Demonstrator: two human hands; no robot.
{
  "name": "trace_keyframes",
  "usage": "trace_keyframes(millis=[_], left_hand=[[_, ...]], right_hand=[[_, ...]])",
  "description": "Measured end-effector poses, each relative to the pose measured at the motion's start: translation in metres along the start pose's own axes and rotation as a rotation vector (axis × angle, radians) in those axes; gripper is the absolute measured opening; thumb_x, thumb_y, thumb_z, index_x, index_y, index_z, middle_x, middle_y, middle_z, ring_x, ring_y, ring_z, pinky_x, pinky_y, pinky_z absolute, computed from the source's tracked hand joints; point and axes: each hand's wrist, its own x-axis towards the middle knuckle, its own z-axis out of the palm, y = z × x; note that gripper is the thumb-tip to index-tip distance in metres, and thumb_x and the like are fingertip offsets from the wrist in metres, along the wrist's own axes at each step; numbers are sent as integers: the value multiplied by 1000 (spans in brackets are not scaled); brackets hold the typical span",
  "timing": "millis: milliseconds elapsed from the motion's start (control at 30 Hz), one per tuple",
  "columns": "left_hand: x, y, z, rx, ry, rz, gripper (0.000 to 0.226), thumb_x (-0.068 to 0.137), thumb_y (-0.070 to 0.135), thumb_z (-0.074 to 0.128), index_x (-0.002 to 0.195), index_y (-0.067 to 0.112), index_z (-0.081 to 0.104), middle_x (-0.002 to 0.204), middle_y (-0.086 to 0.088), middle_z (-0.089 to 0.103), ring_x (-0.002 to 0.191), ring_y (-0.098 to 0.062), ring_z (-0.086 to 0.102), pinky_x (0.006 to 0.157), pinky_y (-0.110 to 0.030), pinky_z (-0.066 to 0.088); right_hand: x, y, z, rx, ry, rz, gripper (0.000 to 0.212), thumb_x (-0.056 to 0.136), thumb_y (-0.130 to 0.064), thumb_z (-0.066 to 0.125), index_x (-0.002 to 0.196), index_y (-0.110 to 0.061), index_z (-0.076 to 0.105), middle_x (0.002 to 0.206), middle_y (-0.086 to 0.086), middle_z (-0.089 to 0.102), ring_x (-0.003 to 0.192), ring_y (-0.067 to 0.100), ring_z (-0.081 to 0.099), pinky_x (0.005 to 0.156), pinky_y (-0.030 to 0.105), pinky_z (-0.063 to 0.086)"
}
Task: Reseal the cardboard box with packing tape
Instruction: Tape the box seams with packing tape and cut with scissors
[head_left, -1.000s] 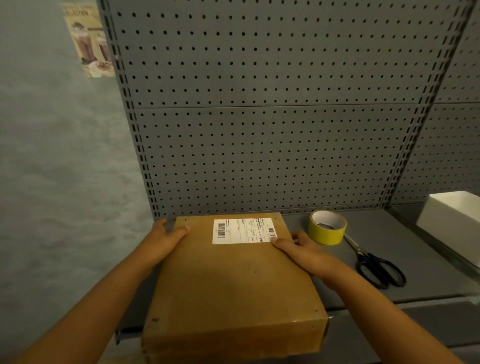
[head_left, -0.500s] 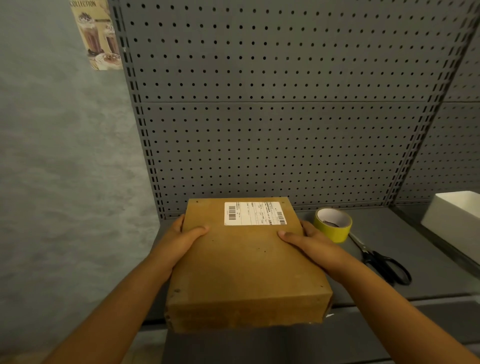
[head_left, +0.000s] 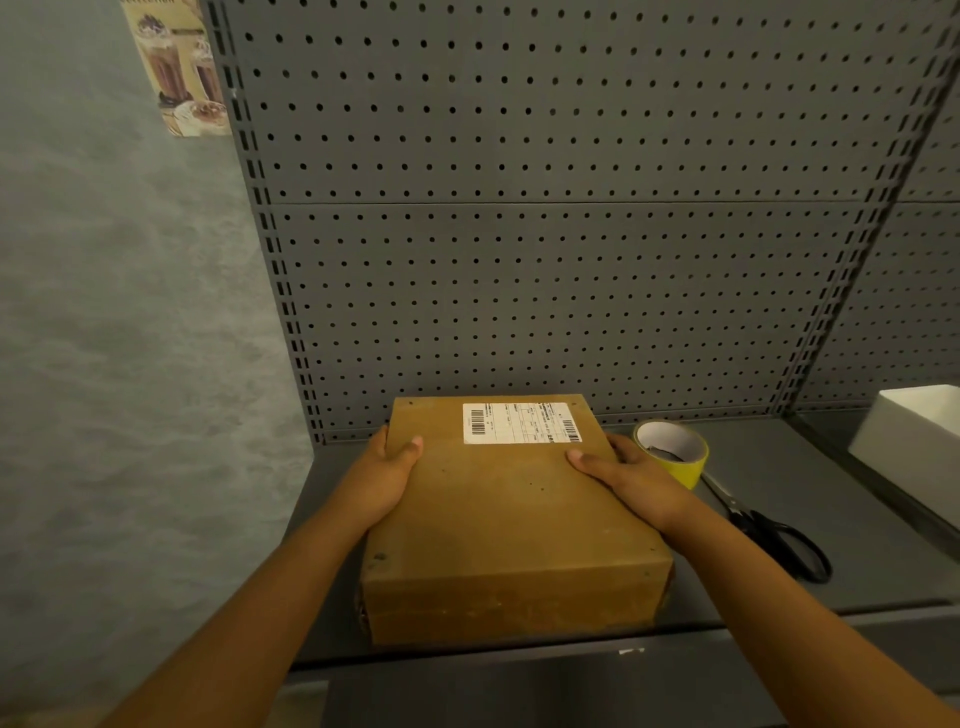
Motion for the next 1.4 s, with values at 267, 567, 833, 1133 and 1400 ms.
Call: trace_keyframes(millis=[267,567,833,1133,1400], left_hand=[[9,5,2,576,86,172,63,102,39,33,153,12,9,160,-8,5,148,-27,2,118,-43,11],[6,11,5,669,143,278,46,102,36,34,145,19,36,155,-4,27,139,-25,30,112,-40,28],[3,14,9,699,165,272,45,102,37,29,144,20,35,152,-3,30,136,-24,32,108,-38,32],[5,13,6,708,222,350,40,101,32,38,137,20,47,146,-3,40,132,-23,38,108,-36,31],[-3,69,43,153,-6,384,31,100,36,42,123,27,60,117,11,60,108,-7,54,87,-19,44]], right_hand=[[0,-1,1,-12,20,-10,70,84,-50,64,142,-24,36,132,2,55,104,19,62,87,35,53],[0,27,-42,-345,397,-185,30,96,-19,54,125,-12,57,126,13,59,106,26,58,83,31,47],[27,54,-75,-937,259,-120,45,96,-15,48,140,-24,45,152,2,36,143,24,27,118,43,19],[23,29,-68,-478,339,-265,14,97,-14,52,103,-13,65,94,10,66,91,27,60,88,36,46],[-7,-39,-44,-157,95,-546,15,97,-15,53,99,-6,64,94,7,69,85,11,62,78,27,49]])
